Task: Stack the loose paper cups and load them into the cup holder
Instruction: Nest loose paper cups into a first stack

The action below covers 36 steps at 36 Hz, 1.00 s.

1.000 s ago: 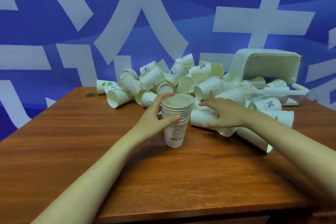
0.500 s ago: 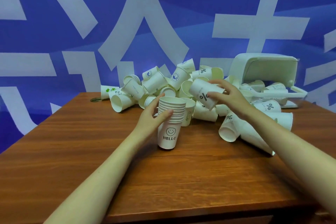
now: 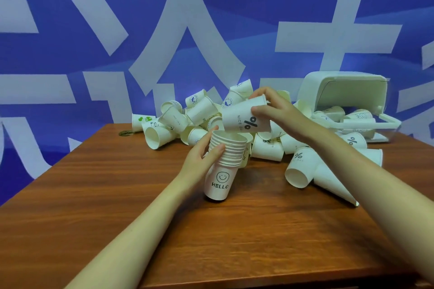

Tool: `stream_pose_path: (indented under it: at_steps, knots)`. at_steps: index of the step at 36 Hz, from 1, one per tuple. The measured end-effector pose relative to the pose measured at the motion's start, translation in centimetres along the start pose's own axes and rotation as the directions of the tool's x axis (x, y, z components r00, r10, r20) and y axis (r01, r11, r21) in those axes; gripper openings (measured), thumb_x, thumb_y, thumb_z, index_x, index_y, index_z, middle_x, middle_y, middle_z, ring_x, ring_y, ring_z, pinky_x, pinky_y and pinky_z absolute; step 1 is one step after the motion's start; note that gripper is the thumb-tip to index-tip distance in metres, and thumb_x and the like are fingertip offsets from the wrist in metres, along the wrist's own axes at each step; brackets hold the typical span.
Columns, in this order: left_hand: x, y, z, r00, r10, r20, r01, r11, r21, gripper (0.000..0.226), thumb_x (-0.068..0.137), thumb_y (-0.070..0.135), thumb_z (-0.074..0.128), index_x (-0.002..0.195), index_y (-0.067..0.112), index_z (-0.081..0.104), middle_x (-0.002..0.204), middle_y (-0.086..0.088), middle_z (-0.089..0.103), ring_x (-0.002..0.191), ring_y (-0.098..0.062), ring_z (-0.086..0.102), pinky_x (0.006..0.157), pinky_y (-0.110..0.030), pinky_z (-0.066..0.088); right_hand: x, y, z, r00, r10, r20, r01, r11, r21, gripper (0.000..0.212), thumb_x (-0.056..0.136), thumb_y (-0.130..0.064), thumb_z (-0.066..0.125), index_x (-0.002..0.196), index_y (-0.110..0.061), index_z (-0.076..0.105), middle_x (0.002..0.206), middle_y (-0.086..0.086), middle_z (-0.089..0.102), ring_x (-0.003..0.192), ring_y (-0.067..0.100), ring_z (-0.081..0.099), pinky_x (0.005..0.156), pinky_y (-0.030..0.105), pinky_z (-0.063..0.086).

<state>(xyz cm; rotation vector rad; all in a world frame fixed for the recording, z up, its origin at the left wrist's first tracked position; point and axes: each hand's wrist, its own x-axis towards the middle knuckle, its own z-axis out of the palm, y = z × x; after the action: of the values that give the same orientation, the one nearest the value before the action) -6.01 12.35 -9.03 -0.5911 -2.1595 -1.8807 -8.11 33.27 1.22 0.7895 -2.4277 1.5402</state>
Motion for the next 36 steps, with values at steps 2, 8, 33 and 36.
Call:
stream_pose_path:
  at_steps: [2,8,33,36]
  knots:
    - [-0.3,0.3,0.2,1.0,0.01,-0.001,-0.01,1.0,-0.018,0.053,0.089,0.038,0.062,0.139,0.025,0.048,0.133,0.011,0.06,0.128,-0.007,0.051,0.11,-0.034,0.039,-0.1,0.3,0.4,1.0,0.012,0.02,-0.011,1.0,-0.022,0.032,0.077,-0.038,0.057,0.109,-0.035,0.057,0.109,-0.002,0.057,0.096,0.011,0.062,0.073,0.022,0.05]
    - [-0.7,0.8,0.7,0.999,0.03,0.019,-0.029,0.998,-0.058,0.06,0.085,0.046,0.059,0.139,0.023,0.048,0.134,0.006,0.059,0.129,-0.012,0.051,0.111,-0.043,0.038,0.0,0.3,1.9,0.998,0.024,0.053,-0.018,0.993,-0.117,0.069,0.077,-0.037,0.044,0.145,-0.042,0.035,0.151,-0.016,0.033,0.137,0.004,0.031,0.108,0.029,0.031]
    - [-0.1,-1.2,2.3,0.988,-0.098,-0.119,0.043,0.918,-0.395,0.028,0.099,0.012,0.045,0.123,0.015,0.059,0.109,0.002,0.072,0.107,-0.015,0.066,0.091,-0.031,0.051,-2.6,4.9,6.4,0.984,-0.141,-0.109,0.134,0.989,-0.068,0.046,0.077,-0.057,0.054,0.118,-0.037,0.059,0.125,-0.012,0.055,0.118,-0.005,0.05,0.101,0.015,0.038]
    - [-0.2,-1.4,2.4,0.989,-0.102,-0.106,0.041,0.885,-0.465,0.025,0.097,0.007,0.045,0.119,0.008,0.057,0.096,0.001,0.074,0.089,-0.012,0.07,0.072,-0.023,0.055,-3.2,5.5,6.8,0.982,-0.03,-0.186,0.048,0.994,0.095,0.074,0.062,-0.055,0.071,0.13,-0.043,0.044,0.122,-0.017,0.055,0.108,-0.006,0.057,0.092,0.015,0.046]
